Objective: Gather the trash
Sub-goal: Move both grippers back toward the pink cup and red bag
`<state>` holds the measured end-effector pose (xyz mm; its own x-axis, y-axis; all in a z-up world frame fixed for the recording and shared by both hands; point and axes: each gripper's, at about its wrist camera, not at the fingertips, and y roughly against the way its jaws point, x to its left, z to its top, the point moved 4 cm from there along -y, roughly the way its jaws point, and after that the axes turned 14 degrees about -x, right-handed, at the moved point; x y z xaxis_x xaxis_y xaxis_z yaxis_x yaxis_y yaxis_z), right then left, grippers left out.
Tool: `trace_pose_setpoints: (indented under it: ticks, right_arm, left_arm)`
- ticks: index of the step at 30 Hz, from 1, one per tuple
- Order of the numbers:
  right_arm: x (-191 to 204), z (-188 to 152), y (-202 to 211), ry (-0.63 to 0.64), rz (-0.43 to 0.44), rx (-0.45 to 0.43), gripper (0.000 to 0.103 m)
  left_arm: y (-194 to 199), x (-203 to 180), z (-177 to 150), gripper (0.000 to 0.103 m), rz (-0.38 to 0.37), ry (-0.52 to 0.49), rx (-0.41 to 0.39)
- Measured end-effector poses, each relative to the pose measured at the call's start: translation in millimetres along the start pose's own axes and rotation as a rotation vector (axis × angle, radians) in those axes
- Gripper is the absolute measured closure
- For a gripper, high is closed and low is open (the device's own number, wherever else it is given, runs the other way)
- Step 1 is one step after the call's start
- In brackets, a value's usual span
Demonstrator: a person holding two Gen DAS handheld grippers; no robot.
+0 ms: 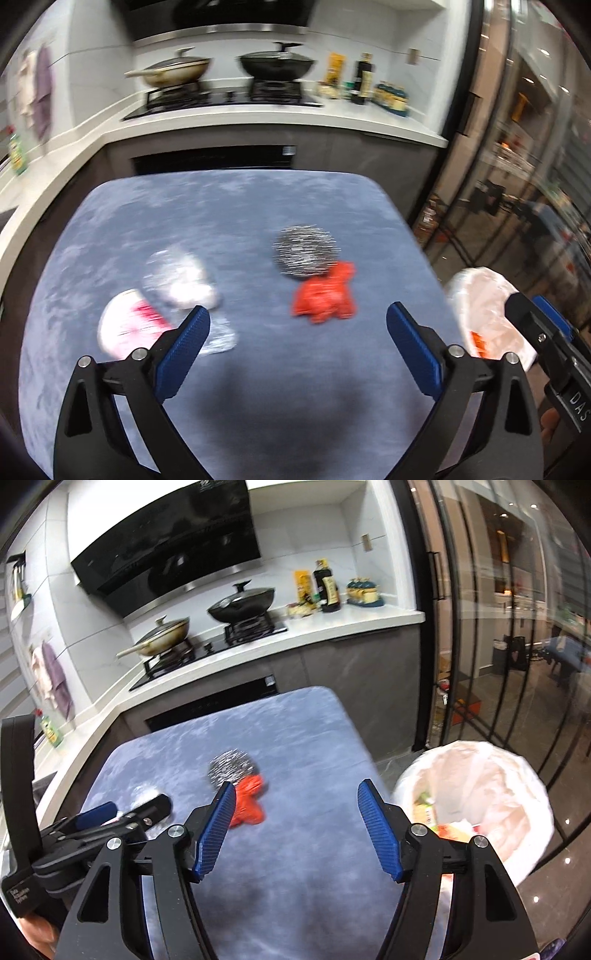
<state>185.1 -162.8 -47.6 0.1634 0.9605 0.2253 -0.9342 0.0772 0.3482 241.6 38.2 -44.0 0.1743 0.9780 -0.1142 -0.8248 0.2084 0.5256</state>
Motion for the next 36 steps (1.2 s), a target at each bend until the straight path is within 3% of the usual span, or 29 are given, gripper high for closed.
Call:
trace_pose_setpoints:
  ticks: [8,17,28,36]
  right_arm:
    - [43.2,-21.4,-26.4,0.027,0.056,0.059,0.037]
    - [68.0,-48.3,-64.9,0.044,0.073,0.112,0.037]
    - [73.9,-63.5,-114.4,0.036,0.057,0.159,0.037]
    - [75.2,-68.4,-144.3,0.042,0.059,0.183,0.037]
  left_arm:
    - [-3.7,78.8,-13.4,0.010,0.139,0.130,0.047]
    - [-12.4,137.6,-33.6,0.010,0.266,0.299,0.096]
    - [-38.7,158.7,-53.0,0.010,0.298,0.435,0.168]
    - [-56.2,159.4,-60.4,0.009,0.286,0.465,0.199]
